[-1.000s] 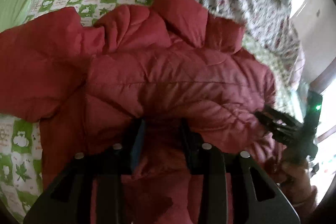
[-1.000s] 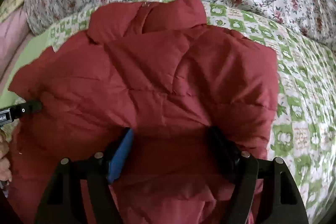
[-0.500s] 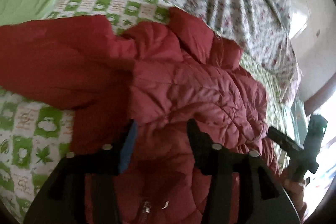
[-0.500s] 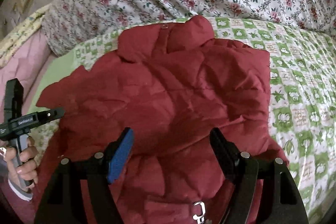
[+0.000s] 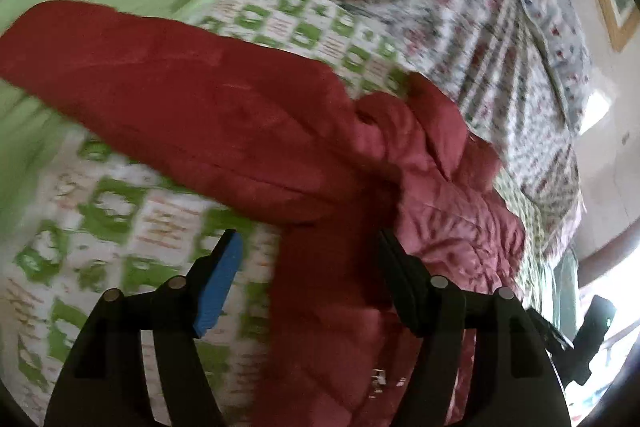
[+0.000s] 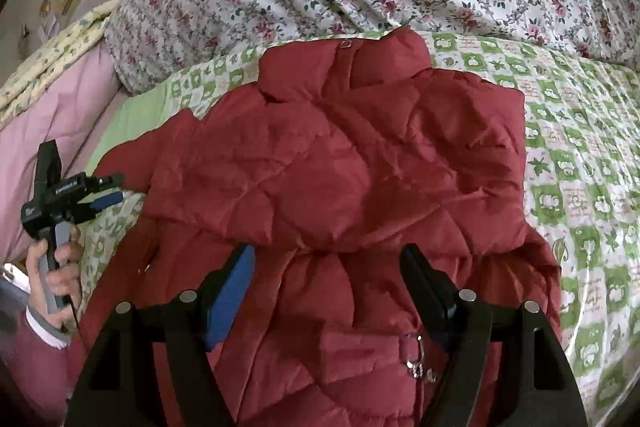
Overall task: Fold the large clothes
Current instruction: 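Grasp the other jacket sleeve with the left gripper and lift it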
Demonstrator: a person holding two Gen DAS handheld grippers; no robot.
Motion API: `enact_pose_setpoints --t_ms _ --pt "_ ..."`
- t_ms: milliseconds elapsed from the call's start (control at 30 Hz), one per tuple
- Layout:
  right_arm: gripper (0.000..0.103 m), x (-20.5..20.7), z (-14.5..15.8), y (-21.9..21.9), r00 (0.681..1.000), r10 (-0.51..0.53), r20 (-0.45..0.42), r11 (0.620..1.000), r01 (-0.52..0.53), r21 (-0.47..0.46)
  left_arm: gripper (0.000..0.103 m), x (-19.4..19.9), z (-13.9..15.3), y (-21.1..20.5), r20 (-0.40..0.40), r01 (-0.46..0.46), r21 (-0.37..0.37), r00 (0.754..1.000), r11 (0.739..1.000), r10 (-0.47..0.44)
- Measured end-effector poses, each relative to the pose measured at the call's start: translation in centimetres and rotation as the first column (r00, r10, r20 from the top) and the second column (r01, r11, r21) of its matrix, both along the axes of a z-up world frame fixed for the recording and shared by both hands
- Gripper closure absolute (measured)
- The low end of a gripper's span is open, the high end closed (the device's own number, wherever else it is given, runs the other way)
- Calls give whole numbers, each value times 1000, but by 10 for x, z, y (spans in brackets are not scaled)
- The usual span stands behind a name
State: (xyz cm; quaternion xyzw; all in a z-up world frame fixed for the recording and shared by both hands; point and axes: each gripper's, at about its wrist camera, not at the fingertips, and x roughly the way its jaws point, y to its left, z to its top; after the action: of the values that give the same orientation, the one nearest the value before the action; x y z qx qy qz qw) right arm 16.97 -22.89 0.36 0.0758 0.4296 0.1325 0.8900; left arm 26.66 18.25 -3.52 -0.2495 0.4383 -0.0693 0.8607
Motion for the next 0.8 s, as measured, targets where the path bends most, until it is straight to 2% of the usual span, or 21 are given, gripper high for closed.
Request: enact_pose_setpoints --t_ms 233,367,433,533,667,800 --pt "26 -15 7 5 999 31 6 999 -31 18 35 6 -6 58 -20 -135 18 991 991 135" --pt "25 -24 12 6 999 32 17 999 -33 26 35 12 -13 102 -36 -223 -38 974 974 222" --pt "25 -27 13 5 999 29 18 999 -29 32 35 15 -18 124 -49 -253 -89 967 963 249" --pt "25 -32 13 4 1000 20 17 999 -20 42 35 17 -26 156 -65 -324 -148 946 935 317" --pt "25 -35 10 6 1000 21 2 999 -21 49 35 25 -32 183 -77 -372 -185 928 909 364" --pt "25 -38 5 12 999 34 -17 998 -33 45 35 40 -40 202 -87 -406 -171 914 898 396"
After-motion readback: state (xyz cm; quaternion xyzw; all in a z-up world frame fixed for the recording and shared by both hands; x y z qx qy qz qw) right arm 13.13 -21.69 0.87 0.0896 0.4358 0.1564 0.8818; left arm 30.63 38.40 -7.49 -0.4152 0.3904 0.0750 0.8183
